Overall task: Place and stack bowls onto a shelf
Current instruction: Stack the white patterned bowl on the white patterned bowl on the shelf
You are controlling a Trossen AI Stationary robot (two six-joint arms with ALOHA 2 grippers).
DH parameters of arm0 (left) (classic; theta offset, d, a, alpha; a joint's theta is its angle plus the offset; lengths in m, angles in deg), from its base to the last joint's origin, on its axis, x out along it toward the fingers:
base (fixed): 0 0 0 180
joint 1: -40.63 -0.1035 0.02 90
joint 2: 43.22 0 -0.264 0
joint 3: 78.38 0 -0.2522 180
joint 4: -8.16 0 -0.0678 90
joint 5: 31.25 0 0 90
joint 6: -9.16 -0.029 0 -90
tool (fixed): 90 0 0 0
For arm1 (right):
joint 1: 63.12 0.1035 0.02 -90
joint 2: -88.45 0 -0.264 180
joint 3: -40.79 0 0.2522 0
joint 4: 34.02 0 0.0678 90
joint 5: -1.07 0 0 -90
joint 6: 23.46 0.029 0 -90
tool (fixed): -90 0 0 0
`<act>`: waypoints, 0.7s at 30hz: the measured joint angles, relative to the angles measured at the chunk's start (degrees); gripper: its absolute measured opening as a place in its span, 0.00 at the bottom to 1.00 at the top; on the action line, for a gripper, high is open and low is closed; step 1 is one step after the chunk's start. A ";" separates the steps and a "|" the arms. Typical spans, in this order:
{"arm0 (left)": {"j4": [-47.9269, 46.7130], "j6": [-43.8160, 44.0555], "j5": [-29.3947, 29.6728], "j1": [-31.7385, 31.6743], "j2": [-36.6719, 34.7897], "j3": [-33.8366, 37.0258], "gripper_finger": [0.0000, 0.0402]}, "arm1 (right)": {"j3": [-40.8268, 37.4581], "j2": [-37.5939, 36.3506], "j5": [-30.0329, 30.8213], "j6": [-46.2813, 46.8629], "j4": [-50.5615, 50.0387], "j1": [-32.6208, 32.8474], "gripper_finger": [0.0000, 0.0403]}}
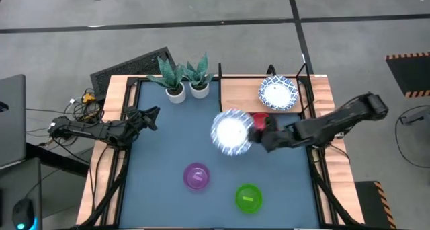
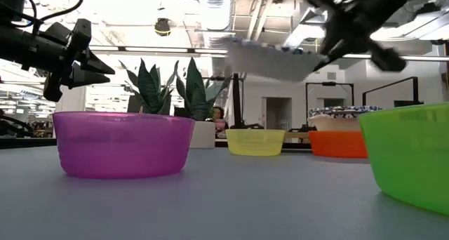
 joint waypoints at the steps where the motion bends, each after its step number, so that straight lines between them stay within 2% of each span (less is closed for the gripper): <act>1: -0.02 -0.01 0.00 -0.02 0.01 0.00 0.24 | 0.01 -2.13 4.11 2.49 -2.69 0.55 0.05; 5: -0.01 -0.04 -0.02 0.00 0.01 0.00 0.24 | 0.00 -9.15 17.50 11.91 -15.10 2.29 0.05; 7: -0.01 -0.03 0.00 0.00 0.01 0.00 0.24 | 0.02 -11.34 20.96 15.60 -19.86 1.77 0.05; 13: -0.01 0.04 -0.02 -0.02 0.01 0.00 0.24 | -0.01 -14.54 25.27 19.33 -26.56 -3.72 0.05; 21: -0.02 0.55 -0.02 -0.01 0.01 0.00 0.24 | -0.01 -16.04 24.62 22.32 -35.92 -16.41 0.05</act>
